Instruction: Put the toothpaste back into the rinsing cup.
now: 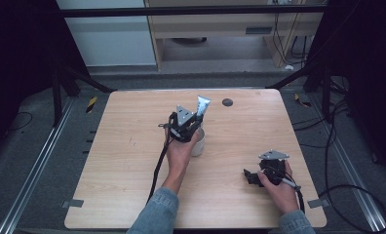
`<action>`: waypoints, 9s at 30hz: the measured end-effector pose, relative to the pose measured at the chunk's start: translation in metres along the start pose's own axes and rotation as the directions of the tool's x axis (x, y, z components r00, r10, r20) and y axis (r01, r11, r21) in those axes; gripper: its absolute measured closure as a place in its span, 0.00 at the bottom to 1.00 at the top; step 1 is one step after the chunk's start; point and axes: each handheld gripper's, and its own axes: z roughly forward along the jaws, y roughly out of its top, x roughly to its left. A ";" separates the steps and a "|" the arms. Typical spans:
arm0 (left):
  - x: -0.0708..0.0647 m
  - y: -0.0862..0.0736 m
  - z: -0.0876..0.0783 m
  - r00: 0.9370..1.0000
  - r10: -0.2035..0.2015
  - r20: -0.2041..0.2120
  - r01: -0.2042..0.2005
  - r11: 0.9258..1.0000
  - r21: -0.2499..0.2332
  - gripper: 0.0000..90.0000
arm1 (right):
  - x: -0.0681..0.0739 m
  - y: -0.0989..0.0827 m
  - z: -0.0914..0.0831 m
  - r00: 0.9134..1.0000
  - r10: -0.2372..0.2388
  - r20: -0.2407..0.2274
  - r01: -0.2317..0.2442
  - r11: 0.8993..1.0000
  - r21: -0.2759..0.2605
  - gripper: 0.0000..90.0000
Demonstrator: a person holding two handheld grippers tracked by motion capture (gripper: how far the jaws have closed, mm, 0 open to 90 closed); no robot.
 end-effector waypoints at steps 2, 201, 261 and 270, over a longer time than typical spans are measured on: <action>0.000 -0.001 0.000 1.000 0.001 -0.001 -0.001 1.000 0.000 0.87 | 0.000 0.000 0.000 1.000 0.000 0.000 0.000 1.000 0.000 0.00; 0.038 -0.022 -0.083 0.990 0.114 0.088 -0.142 0.884 0.446 0.06 | 0.000 0.001 0.001 1.000 0.001 -0.007 -0.001 1.000 0.000 0.00; 0.174 -0.118 -0.122 0.984 0.069 -0.164 0.022 0.866 0.499 0.06 | 0.000 0.001 0.001 1.000 0.001 -0.007 -0.001 1.000 0.000 0.00; 0.188 -0.122 -0.116 0.981 0.055 -0.184 0.040 0.878 0.477 0.06 | 0.000 0.001 0.001 1.000 0.001 -0.007 -0.001 1.000 0.000 0.00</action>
